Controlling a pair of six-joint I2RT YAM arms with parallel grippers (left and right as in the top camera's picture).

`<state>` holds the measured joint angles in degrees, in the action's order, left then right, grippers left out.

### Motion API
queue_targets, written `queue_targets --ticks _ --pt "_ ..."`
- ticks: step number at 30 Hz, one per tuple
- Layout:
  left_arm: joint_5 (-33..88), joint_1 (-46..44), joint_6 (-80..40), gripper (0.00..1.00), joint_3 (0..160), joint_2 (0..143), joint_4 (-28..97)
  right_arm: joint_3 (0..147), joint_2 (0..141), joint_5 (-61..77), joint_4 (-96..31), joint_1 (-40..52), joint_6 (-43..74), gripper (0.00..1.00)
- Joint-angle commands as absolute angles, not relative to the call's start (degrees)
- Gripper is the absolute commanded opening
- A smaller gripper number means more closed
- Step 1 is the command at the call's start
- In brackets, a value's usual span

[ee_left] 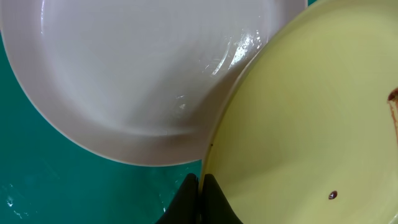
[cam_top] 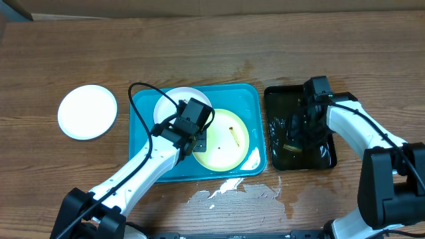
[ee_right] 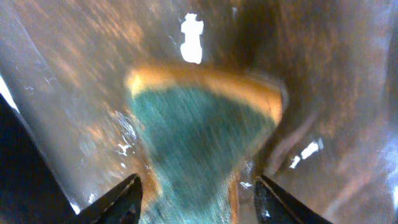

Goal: Clean dirty plates on tray and stack at the side
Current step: 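Dip the sponge in the black tray water with the right gripper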

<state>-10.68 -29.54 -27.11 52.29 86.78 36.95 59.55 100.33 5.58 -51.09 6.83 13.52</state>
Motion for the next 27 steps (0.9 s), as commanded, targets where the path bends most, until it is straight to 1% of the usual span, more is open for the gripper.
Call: queue_targets --ticks 1,4,6,8,9,10,11,13,14,15,17,20,27 --pt "-12.6 -29.5 -28.34 0.04 53.43 86.11 37.3 59.4 99.11 6.07 -53.45 6.81 14.63 0.62" --pt "-12.56 -29.5 -28.36 0.04 53.43 86.11 37.04 59.35 99.11 6.9 -55.2 6.81 15.33 0.62" --pt "-12.58 -29.5 -28.36 0.04 53.43 86.11 36.82 59.09 99.11 7.14 -55.9 6.81 15.51 0.51" --pt "-12.56 -29.54 -28.38 0.04 53.43 86.11 36.71 58.48 99.11 7.07 -55.59 6.81 15.46 0.32" --pt "-12.56 -29.54 -28.36 0.04 53.43 86.11 36.6 58.26 99.11 6.96 -55.13 6.81 15.46 0.26" --pt "-12.58 -29.54 -28.36 0.04 53.43 86.11 36.45 58.17 99.11 6.63 -54.52 6.81 15.46 0.23" --pt "-12.56 -29.54 -28.36 0.04 53.43 86.11 36.36 58.19 99.11 6.46 -54.17 6.81 15.44 0.24" --pt "-12.6 -29.54 -28.36 0.04 53.43 86.11 36.25 59.13 99.11 6.48 -54.41 6.79 15.44 0.49" --pt "-12.6 -29.54 -28.36 0.04 53.43 86.11 36.27 60.31 99.11 6.48 -55.27 6.79 15.42 0.55" --pt "-12.6 -29.54 -28.34 0.04 53.43 86.11 36.34 61.54 99.11 6.46 -55.99 6.79 15.31 0.59" --pt "-12.58 -29.54 -28.34 0.04 53.43 86.11 36.42 63.92 99.11 6.22 -56.42 6.79 15.0 0.63" --pt "-12.58 -29.54 -28.34 0.04 53.43 86.11 36.4 65.23 99.11 5.78 -53.76 6.81 14.81 0.66" --pt "-12.43 -29.54 -28.34 0.04 53.43 86.11 36.58 61.71 99.13 4.54 -47.29 6.81 14.59 0.63"
